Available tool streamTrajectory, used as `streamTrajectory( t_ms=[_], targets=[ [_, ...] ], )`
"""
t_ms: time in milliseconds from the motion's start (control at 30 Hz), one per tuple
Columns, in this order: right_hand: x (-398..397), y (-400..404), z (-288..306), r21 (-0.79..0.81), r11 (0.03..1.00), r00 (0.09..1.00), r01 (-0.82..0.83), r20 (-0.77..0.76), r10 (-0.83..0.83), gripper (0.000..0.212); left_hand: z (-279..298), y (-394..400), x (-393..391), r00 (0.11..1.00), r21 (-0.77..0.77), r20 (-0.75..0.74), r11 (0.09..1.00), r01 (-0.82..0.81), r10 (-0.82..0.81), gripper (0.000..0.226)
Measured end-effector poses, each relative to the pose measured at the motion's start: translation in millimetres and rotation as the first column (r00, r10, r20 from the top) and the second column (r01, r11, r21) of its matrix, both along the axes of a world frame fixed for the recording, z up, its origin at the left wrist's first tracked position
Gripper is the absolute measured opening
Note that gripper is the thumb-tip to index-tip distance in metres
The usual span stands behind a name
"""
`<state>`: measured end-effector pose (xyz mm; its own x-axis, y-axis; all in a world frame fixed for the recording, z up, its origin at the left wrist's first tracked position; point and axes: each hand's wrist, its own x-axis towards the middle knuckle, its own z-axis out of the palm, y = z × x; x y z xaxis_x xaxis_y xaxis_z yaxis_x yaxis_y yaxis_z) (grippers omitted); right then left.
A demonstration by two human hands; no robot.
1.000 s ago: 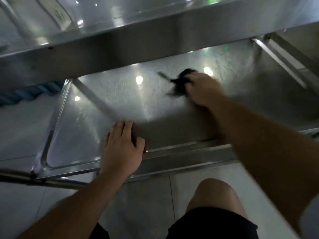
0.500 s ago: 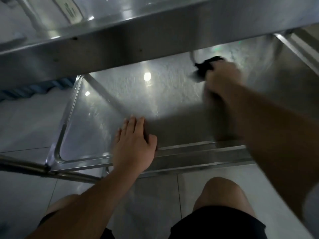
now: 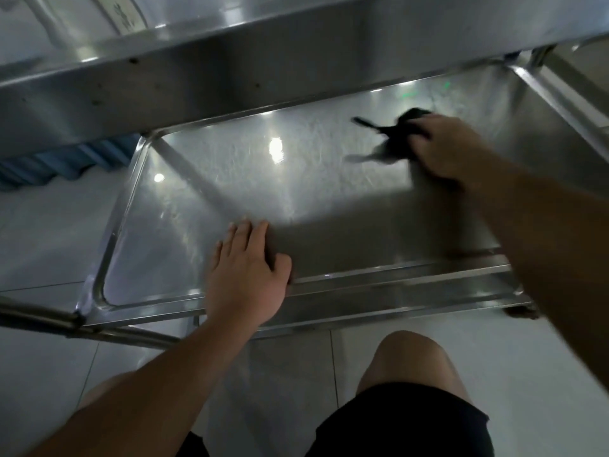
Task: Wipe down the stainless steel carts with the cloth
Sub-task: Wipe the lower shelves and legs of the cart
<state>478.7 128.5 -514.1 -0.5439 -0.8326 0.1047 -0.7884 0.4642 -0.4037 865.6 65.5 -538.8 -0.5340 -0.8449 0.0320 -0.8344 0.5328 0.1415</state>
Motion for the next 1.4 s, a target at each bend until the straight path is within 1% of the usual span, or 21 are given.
streamTrajectory(
  t_ms=[100,133,200,267,333,400,467,533,600,667,700,733,767,800,867,900,1000,1033,1100,1267,1400],
  targets=[
    [-88,77,-8,0.084,0.958,0.961,0.273,0.013,-0.275,0.057,0,1,1,1.0,-0.015,0.014,1.0,0.006,-0.006,0.073],
    [-107,101,-11,0.116,0.933,0.939,0.339,0.024,-0.344,0.058,0,1,0,1.0,-0.019,0.017,1.0,0.008,-0.008,0.072],
    [-121,137,-14,0.172,0.9,0.912,0.401,0.019,-0.41,0.055,0,1,-3,1.0,-0.023,0.015,1.0,0.007,-0.006,0.07],
    [-103,152,-15,0.209,0.887,0.91,0.411,-0.028,-0.414,0.051,2,2,-5,1.0,-0.013,0.004,1.0,0.002,-0.002,0.07],
    [-65,158,-14,0.191,0.899,0.919,0.393,-0.075,-0.386,0.051,5,2,-5,1.0,0.003,0.003,1.0,0.004,-0.004,0.072],
    [-13,160,-9,0.175,0.923,0.939,0.344,-0.031,-0.344,0.051,7,2,-5,1.0,0.018,0.014,1.0,0.012,-0.012,0.075],
    [49,158,-7,0.182,0.94,0.957,0.289,-0.037,-0.287,0.054,9,3,-4,1.0,0.031,0.019,0.999,0.013,-0.014,0.074],
    [115,146,-7,0.169,0.967,0.98,0.19,-0.1,-0.175,0.054,9,3,-5,1.0,0.044,0.011,0.999,0.017,-0.018,0.07],
    [163,130,-9,0.143,0.989,0.994,0.04,-0.106,-0.025,0.053,9,2,-4,1.0,0.056,-0.001,0.998,0.017,-0.017,0.067],
    [176,119,-9,0.146,0.988,0.994,-0.052,-0.09,0.065,0.051,9,2,-2,1.0,0.061,-0.001,0.998,0.02,-0.02,0.068],
    [170,117,-7,0.156,0.986,0.994,-0.061,-0.085,0.075,0.051,9,2,-2,1.0,0.06,0.005,0.998,0.024,-0.024,0.069],
    [160,118,-5,0.155,0.987,0.996,-0.037,-0.071,0.049,0.05,10,2,-3,0.999,0.06,0.015,0.998,0.032,-0.032,0.07],
    [146,124,-4,0.142,0.989,0.998,0.037,-0.057,-0.029,0.05,10,2,-3,0.999,0.057,0.022,0.998,0.04,-0.042,0.07],
    [130,133,-4,0.126,0.979,0.987,0.158,-0.054,-0.152,0.049,11,2,-3,0.998,0.054,0.026,0.997,0.047,-0.048,0.071],
    [101,156,-3,0.083,0.901,0.903,0.426,-0.088,-0.42,0.048,12,2,-3,0.998,0.054,0.021,0.997,0.051,-0.052,0.072],
    [92,164,-3,0.069,0.855,0.857,0.513,-0.092,-0.507,0.047,12,3,-2,0.999,0.062,0.014,0.997,0.051,-0.052,0.073],
    [92,156,1,0.117,0.762,0.77,0.637,-0.038,-0.637,0.047,13,2,-1,0.998,0.081,-0.01,0.995,0.062,-0.061,0.075],
    [100,148,3,0.131,0.757,0.765,0.641,-0.025,-0.643,0.048,13,2,-2,0.998,0.086,-0.016,0.994,0.062,-0.061,0.075],
    [131,126,1,0.122,0.779,0.787,0.615,-0.036,-0.615,0.048,13,-1,1,0.997,0.093,-0.025,0.993,0.071,-0.069,0.074],
    [220,77,-14,0.05,0.891,0.891,0.451,-0.081,-0.447,0.046,10,-4,4,0.994,0.114,-0.041,0.988,0.106,-0.102,0.076],
    [241,60,-17,0.028,0.912,0.908,0.41,-0.104,-0.405,0.046,6,-7,3,0.991,0.151,-0.019,0.98,0.133,-0.132,0.077]
  ],
)
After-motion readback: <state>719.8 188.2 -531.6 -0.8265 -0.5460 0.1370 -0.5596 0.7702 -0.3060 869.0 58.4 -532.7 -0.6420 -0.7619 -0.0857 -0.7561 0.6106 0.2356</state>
